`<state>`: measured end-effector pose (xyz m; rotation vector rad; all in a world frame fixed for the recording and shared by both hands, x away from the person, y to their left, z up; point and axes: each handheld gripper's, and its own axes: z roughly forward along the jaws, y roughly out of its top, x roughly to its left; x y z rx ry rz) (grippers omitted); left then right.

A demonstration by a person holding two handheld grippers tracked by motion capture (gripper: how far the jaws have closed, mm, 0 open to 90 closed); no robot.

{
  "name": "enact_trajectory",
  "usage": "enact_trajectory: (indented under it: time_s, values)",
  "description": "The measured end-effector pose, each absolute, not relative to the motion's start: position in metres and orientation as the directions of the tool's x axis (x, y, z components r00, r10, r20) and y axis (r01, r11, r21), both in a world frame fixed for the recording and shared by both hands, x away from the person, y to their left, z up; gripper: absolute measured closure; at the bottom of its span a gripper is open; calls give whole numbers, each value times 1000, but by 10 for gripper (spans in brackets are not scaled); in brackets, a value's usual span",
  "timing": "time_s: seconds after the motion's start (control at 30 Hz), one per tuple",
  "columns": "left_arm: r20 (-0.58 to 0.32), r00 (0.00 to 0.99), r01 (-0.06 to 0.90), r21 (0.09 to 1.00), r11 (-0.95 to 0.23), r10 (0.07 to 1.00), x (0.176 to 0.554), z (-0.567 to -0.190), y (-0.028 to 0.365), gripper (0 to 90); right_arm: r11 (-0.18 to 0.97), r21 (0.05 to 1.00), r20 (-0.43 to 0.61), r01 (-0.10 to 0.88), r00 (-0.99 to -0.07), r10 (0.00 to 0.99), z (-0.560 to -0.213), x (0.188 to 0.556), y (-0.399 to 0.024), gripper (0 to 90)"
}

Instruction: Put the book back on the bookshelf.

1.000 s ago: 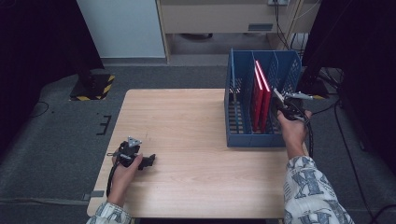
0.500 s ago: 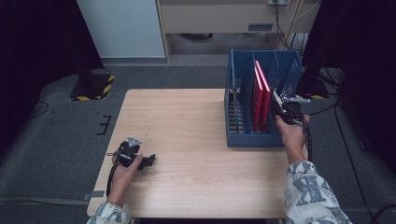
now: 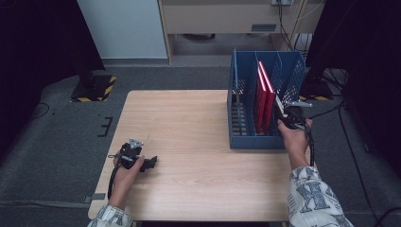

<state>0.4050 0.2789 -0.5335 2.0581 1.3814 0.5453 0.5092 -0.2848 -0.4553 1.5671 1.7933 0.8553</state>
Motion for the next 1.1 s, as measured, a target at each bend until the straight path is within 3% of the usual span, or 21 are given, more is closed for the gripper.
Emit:
enact_trajectory:
  time_s: [0.47,0.7,1.1]
  values:
    - [9,374,685,672,-283,927,405,-533,279,15,67,810,11,583,-129,992,-447,491,-290,681]
    - [9,374,685,671,-283,927,405,-533,279,15,83,815,-7,573,-134,991,-447,483,-289,712]
    - [9,376,685,671,-284,927,406,-533,279,15,80,828,-54,555,-62,997,-449,491,-284,747]
